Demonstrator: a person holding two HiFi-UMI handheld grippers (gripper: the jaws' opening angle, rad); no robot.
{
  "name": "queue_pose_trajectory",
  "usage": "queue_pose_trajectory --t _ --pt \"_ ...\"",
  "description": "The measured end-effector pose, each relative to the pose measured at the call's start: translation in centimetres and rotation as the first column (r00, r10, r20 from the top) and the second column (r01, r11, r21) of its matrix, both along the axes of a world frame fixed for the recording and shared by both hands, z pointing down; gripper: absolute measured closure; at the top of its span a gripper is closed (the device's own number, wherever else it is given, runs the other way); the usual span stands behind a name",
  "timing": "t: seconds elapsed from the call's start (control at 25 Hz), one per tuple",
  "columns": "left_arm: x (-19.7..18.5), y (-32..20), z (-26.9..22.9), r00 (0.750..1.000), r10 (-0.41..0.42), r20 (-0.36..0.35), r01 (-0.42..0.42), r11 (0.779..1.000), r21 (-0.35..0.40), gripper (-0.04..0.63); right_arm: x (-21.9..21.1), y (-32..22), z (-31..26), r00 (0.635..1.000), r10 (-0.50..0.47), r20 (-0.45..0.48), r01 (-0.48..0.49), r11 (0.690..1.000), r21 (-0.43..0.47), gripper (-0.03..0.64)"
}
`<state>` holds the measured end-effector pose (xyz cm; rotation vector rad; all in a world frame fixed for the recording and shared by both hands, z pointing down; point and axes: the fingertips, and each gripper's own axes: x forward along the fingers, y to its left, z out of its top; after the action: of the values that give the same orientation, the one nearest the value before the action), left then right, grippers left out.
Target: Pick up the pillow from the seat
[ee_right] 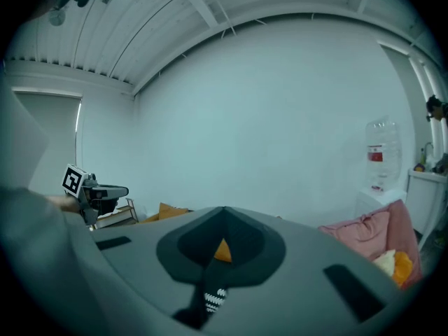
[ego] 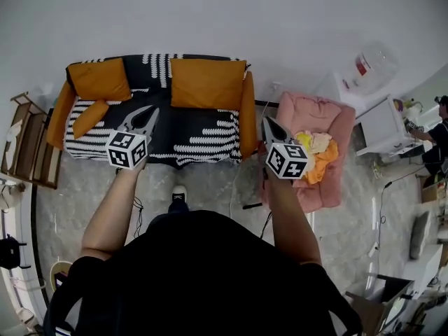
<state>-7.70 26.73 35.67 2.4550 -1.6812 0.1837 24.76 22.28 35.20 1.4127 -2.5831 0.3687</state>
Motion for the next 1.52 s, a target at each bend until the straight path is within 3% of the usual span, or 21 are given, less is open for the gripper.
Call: queue_pose_trajectory --t 0.68,1.16,1.52 --pt "-5.0 -14.5 2.4 0.997 0.071 -0.012 -0.071 0.996 -0.054 0.56 -4.9 -12.0 2.5 0.997 0.075 -0.023 -0.077 0.995 -0.069 0.617" --pt "-10.4 -20.7 3.8 0.993 0.121 0.001 -0.12 0.99 -0.074 0.56 -10.9 -16.7 4.7 0.995 0.078 -0.063 -0.084 0.992 -0.094 0.617" --pt "-11.0 -22.7 5.1 0.983 0.186 -0.008 -0.186 0.978 -0.096 0.56 -12.9 -17.5 5.4 0.991 0.109 -0.078 -0.117 0.987 -0.107 0.617"
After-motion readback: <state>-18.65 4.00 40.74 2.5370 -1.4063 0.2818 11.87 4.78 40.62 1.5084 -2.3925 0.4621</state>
